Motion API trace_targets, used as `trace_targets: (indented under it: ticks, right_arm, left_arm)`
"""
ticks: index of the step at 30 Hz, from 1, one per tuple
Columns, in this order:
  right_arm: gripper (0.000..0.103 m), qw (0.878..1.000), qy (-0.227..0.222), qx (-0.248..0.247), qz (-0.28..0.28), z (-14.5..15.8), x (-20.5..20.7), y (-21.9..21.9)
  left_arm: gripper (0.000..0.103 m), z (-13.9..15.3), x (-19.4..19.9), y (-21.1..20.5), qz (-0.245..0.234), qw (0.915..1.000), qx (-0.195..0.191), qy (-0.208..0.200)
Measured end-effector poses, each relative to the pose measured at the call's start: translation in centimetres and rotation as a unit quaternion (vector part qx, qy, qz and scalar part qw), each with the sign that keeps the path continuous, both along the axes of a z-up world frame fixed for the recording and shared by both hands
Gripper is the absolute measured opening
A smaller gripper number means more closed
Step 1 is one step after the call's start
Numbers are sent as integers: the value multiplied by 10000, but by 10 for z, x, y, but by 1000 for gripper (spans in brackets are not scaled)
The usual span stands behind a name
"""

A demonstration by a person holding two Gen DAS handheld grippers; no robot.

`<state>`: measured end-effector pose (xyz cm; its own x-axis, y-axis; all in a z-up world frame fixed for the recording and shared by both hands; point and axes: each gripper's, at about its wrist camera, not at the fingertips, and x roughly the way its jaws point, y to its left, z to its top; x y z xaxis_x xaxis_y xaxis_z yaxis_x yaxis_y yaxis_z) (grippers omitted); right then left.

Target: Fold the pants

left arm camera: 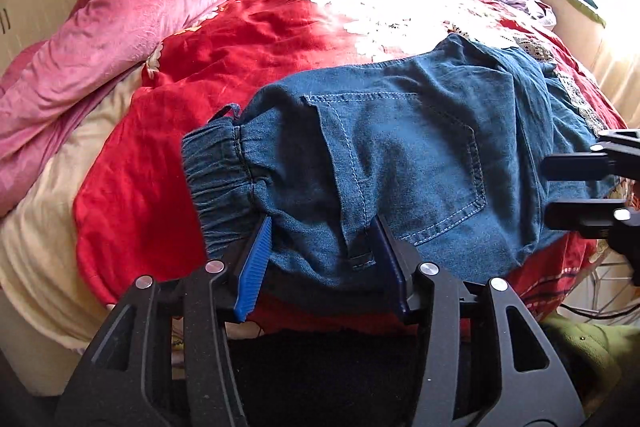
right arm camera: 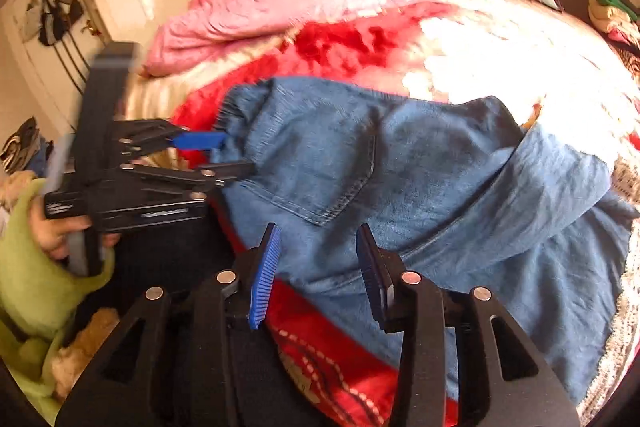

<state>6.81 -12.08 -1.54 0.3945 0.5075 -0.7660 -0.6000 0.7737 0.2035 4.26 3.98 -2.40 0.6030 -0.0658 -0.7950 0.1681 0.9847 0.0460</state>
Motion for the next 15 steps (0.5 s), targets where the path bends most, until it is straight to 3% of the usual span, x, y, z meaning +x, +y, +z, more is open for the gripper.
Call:
trace_targets:
  ticks: [4,7,10,12,15]
  right_arm:
    - [39,9975,542,-403,-195,-25,19,7]
    - [39,9972,628,-292,-278,-28,22,4]
    - [41,9981,507,-136,-309,-17,16,-4]
    - [52,9986,320,-14,-429,-8,13,-19]
    - [52,9965,144,130,-811,4,15,-46]
  left_arm:
    - [42,0,-1,0,-3,10000,-48,-19]
    - [42,-2,0,0,-1,10000,-63,-54]
    - [42,2,-2,2,84,9997,-172,-128]
    - [42,9,-6,4,131,9993,-282,-216]
    - [48,22,-13,6,188,9986,-351,-344]
